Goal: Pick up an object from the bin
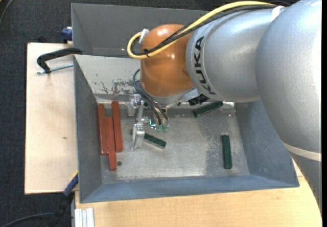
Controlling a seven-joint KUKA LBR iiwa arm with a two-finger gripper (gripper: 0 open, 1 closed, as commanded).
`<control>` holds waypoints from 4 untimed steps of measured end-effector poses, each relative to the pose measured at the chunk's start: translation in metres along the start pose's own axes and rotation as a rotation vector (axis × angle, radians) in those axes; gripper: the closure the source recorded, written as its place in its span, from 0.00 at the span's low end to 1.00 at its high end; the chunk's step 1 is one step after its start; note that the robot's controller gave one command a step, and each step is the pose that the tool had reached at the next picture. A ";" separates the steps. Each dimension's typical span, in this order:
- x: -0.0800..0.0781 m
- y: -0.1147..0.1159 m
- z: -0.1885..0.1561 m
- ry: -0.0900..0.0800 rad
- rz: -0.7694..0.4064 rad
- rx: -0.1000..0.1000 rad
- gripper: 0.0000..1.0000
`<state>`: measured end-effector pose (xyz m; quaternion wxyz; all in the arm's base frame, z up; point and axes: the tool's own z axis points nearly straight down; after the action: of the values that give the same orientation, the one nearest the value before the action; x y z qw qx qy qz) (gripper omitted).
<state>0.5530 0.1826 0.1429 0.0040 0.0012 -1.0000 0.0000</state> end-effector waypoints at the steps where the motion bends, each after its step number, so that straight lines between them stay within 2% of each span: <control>1: -0.012 -0.048 0.077 -0.001 0.046 0.003 0.00; 2: -0.005 -0.050 0.040 -0.013 0.086 -0.003 0.00; 3: 0.005 -0.050 0.021 -0.013 0.137 -0.004 0.00; 4: 0.016 -0.048 0.075 -0.002 0.247 -0.001 0.00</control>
Offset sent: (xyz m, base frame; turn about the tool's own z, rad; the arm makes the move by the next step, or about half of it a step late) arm 0.0125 -0.0450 -0.0729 0.0420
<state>0.5367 0.1348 0.0683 0.0029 -0.1222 -0.9925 0.0000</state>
